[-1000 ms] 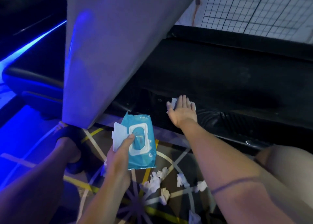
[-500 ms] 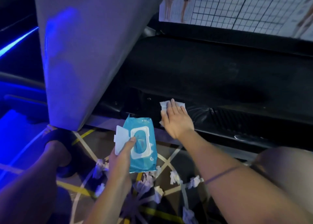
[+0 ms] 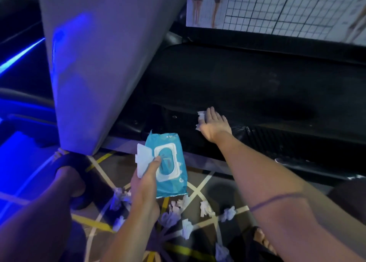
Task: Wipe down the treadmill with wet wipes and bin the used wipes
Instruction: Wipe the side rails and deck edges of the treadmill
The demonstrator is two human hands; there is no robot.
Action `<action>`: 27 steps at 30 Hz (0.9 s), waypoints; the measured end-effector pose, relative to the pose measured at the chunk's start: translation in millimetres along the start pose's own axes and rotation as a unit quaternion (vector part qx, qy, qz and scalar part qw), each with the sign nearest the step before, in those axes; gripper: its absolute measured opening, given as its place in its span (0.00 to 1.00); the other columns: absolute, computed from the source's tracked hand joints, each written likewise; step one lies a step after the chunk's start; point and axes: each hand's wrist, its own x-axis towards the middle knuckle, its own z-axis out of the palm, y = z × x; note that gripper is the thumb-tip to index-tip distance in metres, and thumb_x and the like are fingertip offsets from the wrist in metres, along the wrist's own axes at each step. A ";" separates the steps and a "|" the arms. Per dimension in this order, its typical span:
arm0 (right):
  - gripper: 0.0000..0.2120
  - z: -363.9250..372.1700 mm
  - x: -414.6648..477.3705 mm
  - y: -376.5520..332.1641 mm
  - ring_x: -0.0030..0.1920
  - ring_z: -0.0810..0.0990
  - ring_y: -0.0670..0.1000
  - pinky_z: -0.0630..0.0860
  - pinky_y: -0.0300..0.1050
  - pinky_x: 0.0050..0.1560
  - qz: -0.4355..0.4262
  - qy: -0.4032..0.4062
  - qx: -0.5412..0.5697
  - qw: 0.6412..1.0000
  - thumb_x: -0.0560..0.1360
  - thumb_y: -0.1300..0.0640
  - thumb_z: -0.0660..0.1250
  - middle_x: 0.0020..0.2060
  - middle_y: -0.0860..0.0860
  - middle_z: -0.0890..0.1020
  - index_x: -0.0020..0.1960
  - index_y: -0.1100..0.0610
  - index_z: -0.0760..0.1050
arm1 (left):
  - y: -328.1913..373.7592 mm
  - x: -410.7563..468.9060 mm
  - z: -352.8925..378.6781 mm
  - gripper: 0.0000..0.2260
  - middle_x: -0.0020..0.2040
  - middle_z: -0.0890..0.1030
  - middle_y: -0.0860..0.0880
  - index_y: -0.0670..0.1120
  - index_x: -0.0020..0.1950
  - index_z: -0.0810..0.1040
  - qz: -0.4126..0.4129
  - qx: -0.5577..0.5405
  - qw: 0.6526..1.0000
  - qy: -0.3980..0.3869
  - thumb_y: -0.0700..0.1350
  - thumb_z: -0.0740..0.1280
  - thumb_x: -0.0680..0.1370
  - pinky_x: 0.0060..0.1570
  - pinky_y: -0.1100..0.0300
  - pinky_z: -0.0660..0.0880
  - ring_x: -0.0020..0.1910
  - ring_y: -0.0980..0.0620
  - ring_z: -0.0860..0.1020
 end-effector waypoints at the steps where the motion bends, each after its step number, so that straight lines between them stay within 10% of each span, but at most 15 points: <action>1: 0.32 0.6 -10.1 3.7 0.81 0.44 0.50 0.42 0.51 0.80 -0.003 0.003 -0.003 1.000 0.84 0.42 0.41 0.82 0.52 0.43 0.82 0.57 0.40 | 1.0 -3.0 2.9 0.14 0.50 0.89 0.47 0.48 0.65 0.83 0.001 -0.003 1.000 0.000 0.45 0.75 0.79 0.37 0.51 0.85 0.44 0.46 0.89; 13: 0.29 31.9 -118.0 18.2 0.81 0.40 0.50 0.37 0.50 0.80 -0.061 0.072 -0.041 0.995 0.85 0.44 0.39 0.81 0.50 0.41 0.82 0.55 0.40 | 2.6 -23.9 20.4 0.16 0.53 0.88 0.46 0.47 0.67 0.82 -0.004 -0.009 1.000 0.000 0.44 0.75 0.80 0.28 0.58 0.80 0.40 0.50 0.88; 27: 0.32 -11.3 21.6 50.2 0.81 0.43 0.51 0.40 0.53 0.80 -0.013 -0.018 -0.038 0.999 0.84 0.41 0.45 0.82 0.51 0.45 0.83 0.56 0.44 | -10.4 5.5 16.6 0.16 0.56 0.88 0.46 0.49 0.67 0.81 0.003 -0.006 1.000 0.018 0.46 0.74 0.80 0.37 0.53 0.83 0.49 0.44 0.88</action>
